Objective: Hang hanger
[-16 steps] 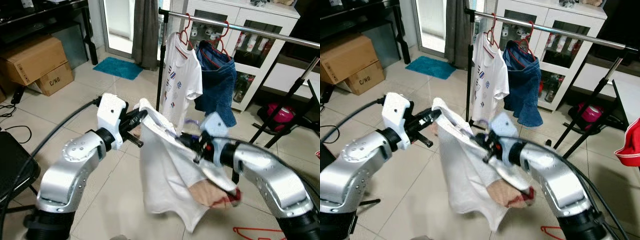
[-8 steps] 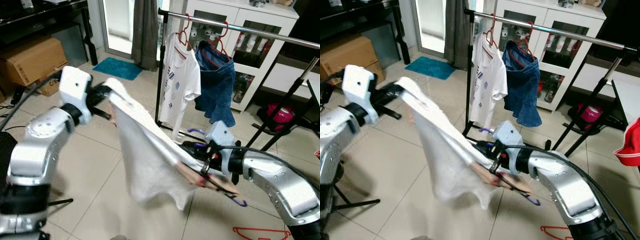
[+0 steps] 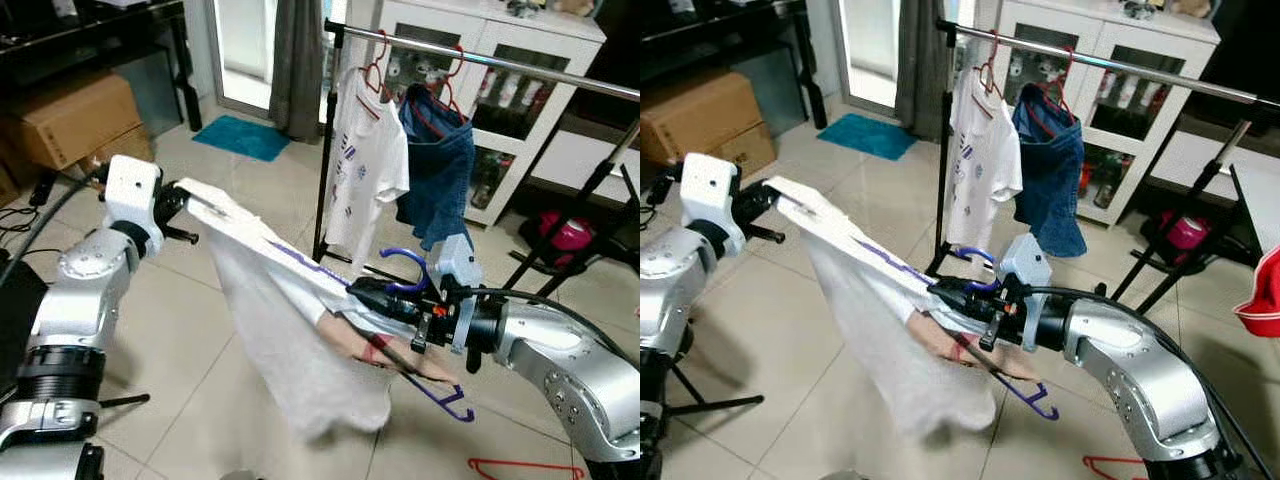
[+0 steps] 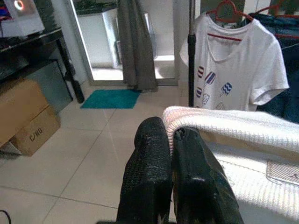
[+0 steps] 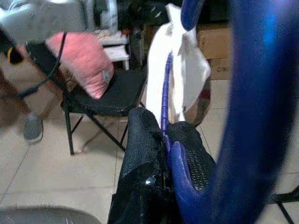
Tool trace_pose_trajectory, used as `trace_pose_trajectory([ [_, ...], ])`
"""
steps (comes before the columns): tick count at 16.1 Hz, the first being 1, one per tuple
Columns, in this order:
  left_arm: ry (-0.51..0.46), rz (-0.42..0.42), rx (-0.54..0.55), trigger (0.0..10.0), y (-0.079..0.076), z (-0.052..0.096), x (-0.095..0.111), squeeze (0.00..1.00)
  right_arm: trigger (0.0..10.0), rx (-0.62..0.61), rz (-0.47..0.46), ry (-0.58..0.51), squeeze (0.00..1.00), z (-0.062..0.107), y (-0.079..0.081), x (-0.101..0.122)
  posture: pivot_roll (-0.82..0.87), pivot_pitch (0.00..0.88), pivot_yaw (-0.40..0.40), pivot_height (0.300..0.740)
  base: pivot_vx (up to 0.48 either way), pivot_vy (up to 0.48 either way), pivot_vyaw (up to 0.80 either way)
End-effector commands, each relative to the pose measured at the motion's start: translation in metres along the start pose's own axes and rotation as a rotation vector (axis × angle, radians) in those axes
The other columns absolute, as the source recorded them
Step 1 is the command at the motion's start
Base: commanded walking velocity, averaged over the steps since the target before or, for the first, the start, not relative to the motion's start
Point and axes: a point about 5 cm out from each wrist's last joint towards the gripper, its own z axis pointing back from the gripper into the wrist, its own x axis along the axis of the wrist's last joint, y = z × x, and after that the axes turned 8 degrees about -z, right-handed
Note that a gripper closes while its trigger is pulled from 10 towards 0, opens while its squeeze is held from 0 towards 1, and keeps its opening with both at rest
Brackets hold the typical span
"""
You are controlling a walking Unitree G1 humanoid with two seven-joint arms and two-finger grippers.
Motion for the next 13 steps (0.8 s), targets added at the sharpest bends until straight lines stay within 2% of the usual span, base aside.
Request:
trace_pose_trajectory([
  [1, -0.023, 0.011, 0.065, 0.0, 0.016, 0.003, 0.008, 0.0, 0.0, -0.118, -0.037, -0.017, 0.0, 0.012, -0.014, 0.001, -0.06, 0.0, -0.03, 0.74, 0.0, 0.0, 0.0],
  [2, -0.032, 0.024, -0.008, 0.0, 0.006, 0.002, 0.008, 0.0, 0.0, -0.155, -0.05, -0.045, 0.0, 0.012, -0.018, 0.004, -0.06, 0.0, -0.03, 0.74, 0.0, 0.0, 0.0],
  [4, 0.057, -0.016, -0.101, 0.0, -0.011, 0.003, -0.009, 0.0, 0.0, -0.096, -0.135, -0.212, 0.0, 0.008, -0.013, 0.023, -0.06, 0.0, -0.03, 0.74, 0.0, 0.0, 0.0],
  [6, 0.078, -0.037, -0.143, 0.0, -0.017, 0.002, -0.013, 0.0, 0.0, -0.069, -0.168, -0.268, 0.0, 0.005, -0.01, 0.031, -0.05, 0.0, -0.03, 0.74, 0.0, 0.0, 0.0],
  [10, 0.039, -0.071, -0.125, 0.0, -0.012, -0.002, -0.001, 0.0, 0.0, -0.079, -0.111, -0.166, 0.0, -0.001, -0.008, 0.023, -0.05, 0.0, -0.028, 0.74, 0.0, 0.0, 0.0],
  [12, -0.007, -0.068, -0.168, 0.0, -0.017, -0.004, 0.01, 0.0, 0.0, -0.15, -0.123, -0.25, 0.0, -0.006, -0.014, 0.031, -0.05, 0.0, -0.028, 0.74, 0.0, 0.0, 0.0],
  [13, -0.053, -0.018, -0.209, 0.0, -0.027, -0.006, 0.019, 0.0, 0.0, -0.206, -0.099, -0.284, 0.0, -0.012, -0.018, 0.035, -0.05, 0.0, -0.027, 0.74, 0.0, 0.0, 0.0],
])
